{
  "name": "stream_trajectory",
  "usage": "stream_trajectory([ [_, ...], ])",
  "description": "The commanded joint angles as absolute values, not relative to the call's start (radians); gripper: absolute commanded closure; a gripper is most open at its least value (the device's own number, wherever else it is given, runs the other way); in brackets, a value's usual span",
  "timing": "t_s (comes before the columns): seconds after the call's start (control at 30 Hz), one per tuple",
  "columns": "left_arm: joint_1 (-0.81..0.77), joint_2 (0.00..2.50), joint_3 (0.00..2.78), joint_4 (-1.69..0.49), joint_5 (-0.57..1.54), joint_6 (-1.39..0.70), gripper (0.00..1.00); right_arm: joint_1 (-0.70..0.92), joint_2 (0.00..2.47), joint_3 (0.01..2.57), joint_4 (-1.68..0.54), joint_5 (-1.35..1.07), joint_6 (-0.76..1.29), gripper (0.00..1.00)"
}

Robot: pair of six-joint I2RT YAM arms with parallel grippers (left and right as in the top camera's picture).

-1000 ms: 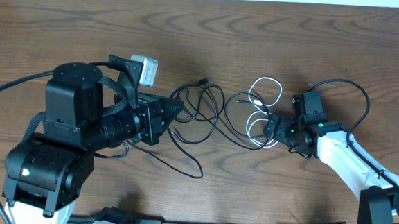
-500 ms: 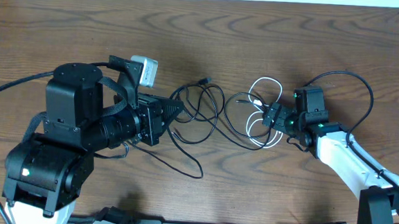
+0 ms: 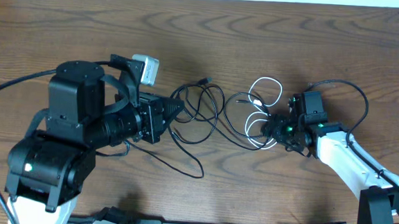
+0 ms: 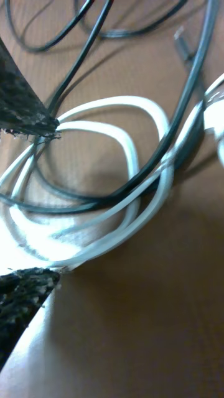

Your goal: Untangle cables

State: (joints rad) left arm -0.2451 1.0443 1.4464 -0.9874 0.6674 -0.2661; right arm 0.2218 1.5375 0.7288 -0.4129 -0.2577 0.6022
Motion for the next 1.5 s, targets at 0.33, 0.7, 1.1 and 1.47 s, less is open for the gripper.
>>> stream_trajectory([
  [0.33, -0.248, 1.092, 1.459, -0.987, 0.662, -0.275, 0.92, 0.221, 1.525, 0.812, -0.529, -0.107, 0.526, 0.52],
  [0.7, -0.248, 1.092, 1.459, -0.987, 0.662, -0.275, 0.92, 0.230, 1.555, 0.798, -0.483, -0.104, 0.527, 0.72],
  [1.1, -0.248, 1.092, 1.459, -0.986, 0.662, -0.275, 0.92, 0.231, 1.675, 0.797, -0.464, -0.168, 0.553, 0.76],
  [1.47, -0.248, 1.092, 1.459, -0.987, 0.662, -0.275, 0.92, 0.229, 1.690, 0.807, -0.474, -0.212, 0.553, 0.99],
])
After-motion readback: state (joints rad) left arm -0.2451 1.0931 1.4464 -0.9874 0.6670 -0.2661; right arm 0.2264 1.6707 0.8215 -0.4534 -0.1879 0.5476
